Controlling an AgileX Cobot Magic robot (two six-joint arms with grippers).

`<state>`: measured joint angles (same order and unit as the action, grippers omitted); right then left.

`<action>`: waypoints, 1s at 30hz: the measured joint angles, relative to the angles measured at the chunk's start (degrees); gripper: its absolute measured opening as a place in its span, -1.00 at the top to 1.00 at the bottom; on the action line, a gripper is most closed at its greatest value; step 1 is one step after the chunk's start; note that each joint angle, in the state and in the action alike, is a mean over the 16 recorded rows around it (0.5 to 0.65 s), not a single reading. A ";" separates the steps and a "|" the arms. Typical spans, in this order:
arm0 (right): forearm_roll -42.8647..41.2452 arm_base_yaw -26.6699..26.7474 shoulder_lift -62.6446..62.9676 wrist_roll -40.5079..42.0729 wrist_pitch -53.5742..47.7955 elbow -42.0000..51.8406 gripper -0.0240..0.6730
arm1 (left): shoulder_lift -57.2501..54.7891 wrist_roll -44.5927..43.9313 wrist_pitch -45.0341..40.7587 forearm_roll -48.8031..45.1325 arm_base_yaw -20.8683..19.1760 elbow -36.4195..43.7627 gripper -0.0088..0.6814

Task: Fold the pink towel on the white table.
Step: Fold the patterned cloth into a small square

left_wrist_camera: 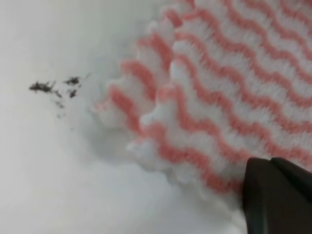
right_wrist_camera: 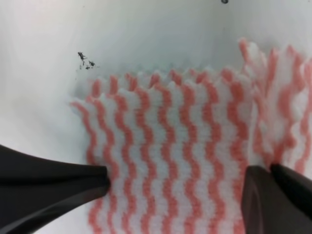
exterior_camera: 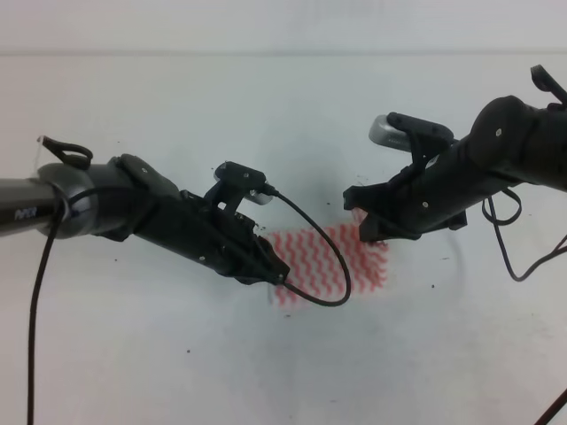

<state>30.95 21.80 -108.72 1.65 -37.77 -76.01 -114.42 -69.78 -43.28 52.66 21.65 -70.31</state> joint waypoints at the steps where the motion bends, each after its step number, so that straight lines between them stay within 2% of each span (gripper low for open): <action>1: 0.09 0.02 0.00 0.00 -0.05 0.00 0.98 | -0.20 -0.15 0.02 0.22 0.00 0.00 0.99; 30: 3.31 5.05 -2.09 1.44 -1.25 -4.59 0.98 | -1.02 -0.86 -0.05 1.68 0.00 -0.01 0.99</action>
<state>34.26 26.85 -110.81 3.10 -39.02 -80.59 -115.44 -70.64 -43.33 54.35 21.65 -70.32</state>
